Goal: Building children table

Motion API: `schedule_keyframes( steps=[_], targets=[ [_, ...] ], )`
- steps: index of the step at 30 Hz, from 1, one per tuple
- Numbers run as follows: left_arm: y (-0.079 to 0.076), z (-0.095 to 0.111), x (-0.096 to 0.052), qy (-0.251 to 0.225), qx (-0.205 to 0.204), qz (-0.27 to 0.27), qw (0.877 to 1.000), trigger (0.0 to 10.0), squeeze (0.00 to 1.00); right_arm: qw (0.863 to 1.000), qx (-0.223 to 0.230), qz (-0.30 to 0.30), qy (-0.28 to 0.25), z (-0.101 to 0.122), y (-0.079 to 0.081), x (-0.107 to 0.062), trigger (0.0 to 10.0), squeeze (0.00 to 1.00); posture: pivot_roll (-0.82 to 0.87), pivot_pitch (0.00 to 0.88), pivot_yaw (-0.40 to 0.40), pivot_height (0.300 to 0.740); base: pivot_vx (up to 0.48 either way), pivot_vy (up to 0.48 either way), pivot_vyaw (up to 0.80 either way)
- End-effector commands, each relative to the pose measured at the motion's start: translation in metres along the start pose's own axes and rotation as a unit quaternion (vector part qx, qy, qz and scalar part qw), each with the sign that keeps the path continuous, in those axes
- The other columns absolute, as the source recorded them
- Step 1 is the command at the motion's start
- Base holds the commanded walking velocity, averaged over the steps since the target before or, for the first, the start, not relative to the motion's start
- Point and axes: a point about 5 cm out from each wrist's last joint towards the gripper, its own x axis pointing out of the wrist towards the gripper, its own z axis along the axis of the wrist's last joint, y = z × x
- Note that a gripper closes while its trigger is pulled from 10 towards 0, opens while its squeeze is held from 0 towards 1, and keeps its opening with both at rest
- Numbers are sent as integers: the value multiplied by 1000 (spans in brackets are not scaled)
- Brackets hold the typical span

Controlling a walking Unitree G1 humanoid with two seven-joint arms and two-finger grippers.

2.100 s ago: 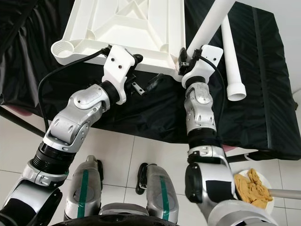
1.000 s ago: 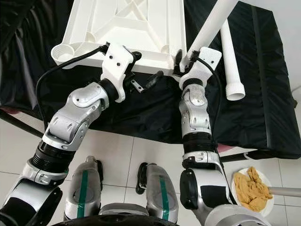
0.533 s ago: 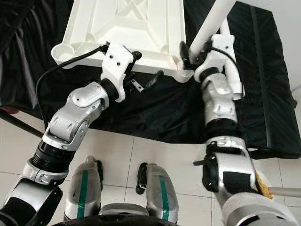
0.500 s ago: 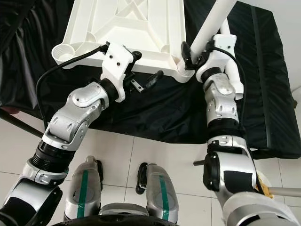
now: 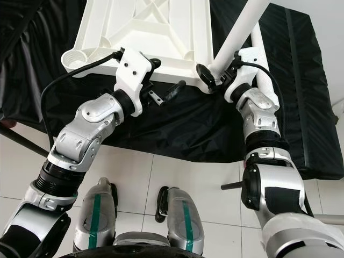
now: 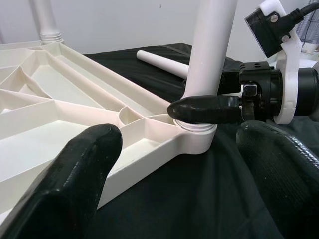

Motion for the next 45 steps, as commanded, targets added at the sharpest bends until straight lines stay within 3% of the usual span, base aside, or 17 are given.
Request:
schedule_keyframes(
  steps=[1, 13, 14, 15, 16, 17, 30, 31, 37, 40, 45],
  targets=[
    [-3, 1, 3, -2, 4, -20, 1000, 10000, 0, 1000, -5, -1, -1, 2, -4, 1, 10000, 0, 140, 18, -116, 740, 0, 0, 0],
    [-3, 2, 4, -2, 7, -20, 1000, 10000, 0, 1000, -2, -14, -6, 7, -5, 10, 10000, 0, 150, 15, -118, 740, 0, 0, 0],
    [-3, 2, 3, -2, 7, -20, 1000, 10000, 0, 1000, 3, -11, -3, 5, -4, 10, 6078, 0, 151, 15, -118, 740, 0, 0, 0],
    [-3, 2, 3, -2, 7, -20, 1000, 10000, 0, 1000, 8, -8, 2, 3, -4, 10, 1412, 0, 154, 18, -119, 740, 0, 0, 0],
    [-3, 2, 3, -2, 7, -20, 1000, 10000, 0, 1000, 8, -8, 2, 3, -4, 10, 1412, 0, 154, 18, -119, 740, 0, 0, 0],
    [-3, 2, 3, -1, 7, -19, 1000, 10000, 0, 1000, 12, -6, 6, 1, -4, 10, 0, 0, 155, 20, -119, 740, 0, 0, 0],
    [-2, 2, 1, 0, 6, -15, 1000, 10000, 0, 1000, 17, -9, 13, -2, -9, 5, 0, 0, 153, 38, -118, 740, 0, 0, 0],
    [-2, 2, 1, 0, 5, -14, 1000, 10000, 0, 1000, 15, -18, 13, -3, -10, 5, 10000, 0, 153, 39, -119, 740, 0, 0, 0],
    [-2, 2, 0, -1, 5, -12, 1000, 10000, 0, 999, 18, -48, 8, -4, -13, 3, 10000, 0, 152, 45, -123, 740, 0, 0, 0],
    [-3, 2, 0, -1, 3, -12, 1000, 10000, 0, 991, 10, -133, -2, -4, -20, 0, 10000, 0, 145, 52, -123, 740, 0, 0, 0],
    [-3, 2, 0, -1, 2, -13, 1000, 10000, 0, 985, 12, -172, -12, -5, -20, -1, 10000, 0, 140, 54, -120, 740, 0, 0, 0]
  ],
)
